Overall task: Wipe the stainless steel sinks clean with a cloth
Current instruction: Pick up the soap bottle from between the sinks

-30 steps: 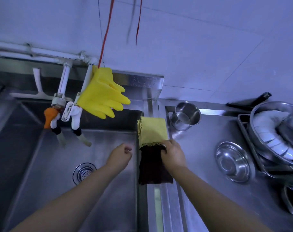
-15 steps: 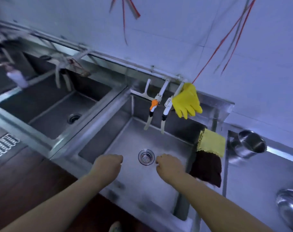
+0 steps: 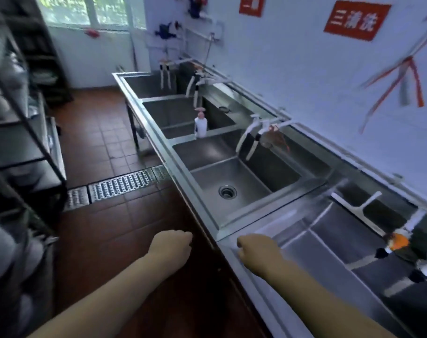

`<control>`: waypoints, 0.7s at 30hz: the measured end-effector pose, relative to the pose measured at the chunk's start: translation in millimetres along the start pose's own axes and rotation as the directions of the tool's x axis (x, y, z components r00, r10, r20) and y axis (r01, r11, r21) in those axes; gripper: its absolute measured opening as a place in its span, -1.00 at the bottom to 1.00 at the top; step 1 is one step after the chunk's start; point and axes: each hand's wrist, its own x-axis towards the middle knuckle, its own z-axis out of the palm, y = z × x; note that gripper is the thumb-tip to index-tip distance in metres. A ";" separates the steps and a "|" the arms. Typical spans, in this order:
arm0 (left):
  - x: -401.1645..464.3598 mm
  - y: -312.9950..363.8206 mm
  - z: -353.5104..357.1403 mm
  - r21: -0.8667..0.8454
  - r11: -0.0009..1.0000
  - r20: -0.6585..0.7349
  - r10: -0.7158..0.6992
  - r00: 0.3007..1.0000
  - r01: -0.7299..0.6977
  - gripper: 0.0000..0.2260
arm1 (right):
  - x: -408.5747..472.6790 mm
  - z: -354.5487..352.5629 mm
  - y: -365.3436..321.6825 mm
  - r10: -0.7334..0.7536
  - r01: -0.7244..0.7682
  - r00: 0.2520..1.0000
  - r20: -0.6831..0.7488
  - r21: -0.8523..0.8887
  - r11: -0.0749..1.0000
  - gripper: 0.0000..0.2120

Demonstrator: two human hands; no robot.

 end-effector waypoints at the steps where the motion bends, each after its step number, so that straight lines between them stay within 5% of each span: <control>1: 3.9 -28.9 -2.2 -0.006 1.000 0.000 -0.024 1.000 0.024 -0.77 | 22.5 -2.9 -20.1 -0.015 0.015 1.000 -0.023 0.000 1.000 -0.84; 9: 53.9 -197.6 -19.8 -0.052 0.993 -0.007 -0.107 0.994 0.107 -0.79 | 164.1 -40.4 -129.5 -0.036 0.040 0.998 -0.056 0.069 0.997 -0.75; 21: 223.9 -288.7 -57.5 -0.044 0.997 -0.065 -0.072 0.995 0.069 -0.80 | 355.0 -97.0 -88.7 0.118 -0.083 0.984 -0.133 0.238 0.968 -0.79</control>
